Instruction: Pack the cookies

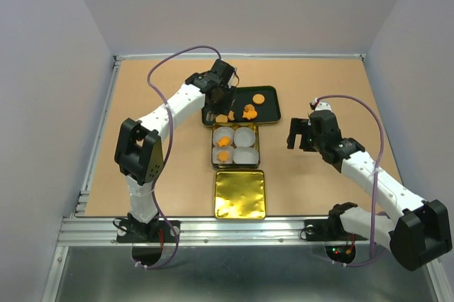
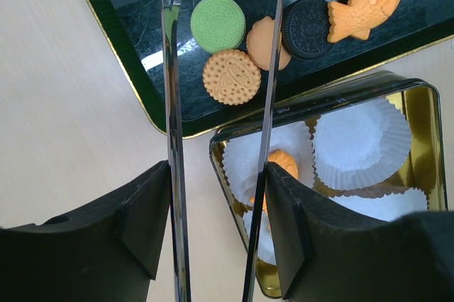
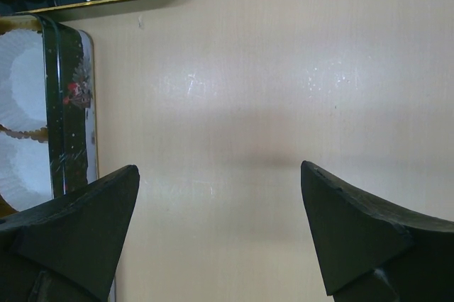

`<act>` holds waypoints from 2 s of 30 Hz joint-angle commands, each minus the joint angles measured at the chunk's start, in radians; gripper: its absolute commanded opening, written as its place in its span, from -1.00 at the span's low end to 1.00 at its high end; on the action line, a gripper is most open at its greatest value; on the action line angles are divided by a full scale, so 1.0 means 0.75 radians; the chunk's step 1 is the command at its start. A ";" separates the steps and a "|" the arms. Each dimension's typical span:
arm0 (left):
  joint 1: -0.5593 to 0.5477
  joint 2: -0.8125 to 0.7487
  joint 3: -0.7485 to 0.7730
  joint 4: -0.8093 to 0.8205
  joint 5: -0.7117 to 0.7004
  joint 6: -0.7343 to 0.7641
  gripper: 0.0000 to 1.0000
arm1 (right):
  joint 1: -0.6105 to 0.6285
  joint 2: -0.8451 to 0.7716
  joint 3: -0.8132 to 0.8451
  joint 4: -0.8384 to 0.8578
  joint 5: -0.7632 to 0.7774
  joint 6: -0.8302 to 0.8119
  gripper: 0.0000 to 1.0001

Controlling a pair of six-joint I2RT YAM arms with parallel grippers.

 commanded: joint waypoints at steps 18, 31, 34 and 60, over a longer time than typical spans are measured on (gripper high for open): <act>0.025 0.102 0.074 0.020 -0.019 -0.030 0.22 | -0.005 -0.004 0.113 0.059 -0.002 -0.067 1.00; 0.027 0.106 0.098 -0.013 -0.031 -0.032 0.00 | -0.005 -0.001 0.113 0.061 0.005 -0.071 1.00; 0.027 0.104 0.107 -0.019 -0.035 -0.034 -0.02 | -0.005 -0.001 0.109 0.061 0.005 -0.069 1.00; 0.019 -0.076 0.262 -0.207 -0.019 -0.056 -0.18 | -0.003 0.029 0.105 0.104 -0.036 0.039 1.00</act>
